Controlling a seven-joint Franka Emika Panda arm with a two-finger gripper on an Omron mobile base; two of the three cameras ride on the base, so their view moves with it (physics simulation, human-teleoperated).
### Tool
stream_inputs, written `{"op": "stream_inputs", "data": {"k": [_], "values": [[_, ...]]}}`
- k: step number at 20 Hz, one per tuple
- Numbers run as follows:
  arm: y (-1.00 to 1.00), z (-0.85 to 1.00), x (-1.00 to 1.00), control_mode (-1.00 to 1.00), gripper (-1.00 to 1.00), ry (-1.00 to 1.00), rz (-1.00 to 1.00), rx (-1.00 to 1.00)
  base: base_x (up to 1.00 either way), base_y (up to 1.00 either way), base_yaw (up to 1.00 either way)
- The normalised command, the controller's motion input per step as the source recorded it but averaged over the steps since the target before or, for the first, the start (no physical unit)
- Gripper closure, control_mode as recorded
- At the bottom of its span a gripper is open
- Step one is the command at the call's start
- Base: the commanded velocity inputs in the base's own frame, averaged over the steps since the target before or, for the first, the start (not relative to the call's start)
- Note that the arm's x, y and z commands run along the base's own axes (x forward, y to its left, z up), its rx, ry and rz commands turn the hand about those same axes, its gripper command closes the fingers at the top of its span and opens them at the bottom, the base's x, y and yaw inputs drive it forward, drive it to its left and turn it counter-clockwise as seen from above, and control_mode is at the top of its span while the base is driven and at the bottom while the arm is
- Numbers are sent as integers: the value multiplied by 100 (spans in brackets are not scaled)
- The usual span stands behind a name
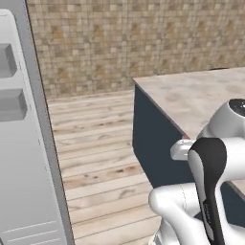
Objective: Take the steak from the fridge and place it on the digital scale on the counter by the fridge. Wait a few seconds for a reading, then move it to the plate on the dining counter.
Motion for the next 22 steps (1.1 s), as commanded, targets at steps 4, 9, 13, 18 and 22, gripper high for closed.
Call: {"op": "stream_inputs", "data": {"k": [4,9,13,18,22], "values": [[0,0,0,100,100,0,0,0,100,0,1],[0,0,0,100,100,0,0,0,100,0,12],[0,0,0,100,100,0,0,0,100,-1,20],[0,0,0,100,100,0,0,0,100,-9,20],[0,0,0,100,100,0,0,0,100,-5,17]]}}
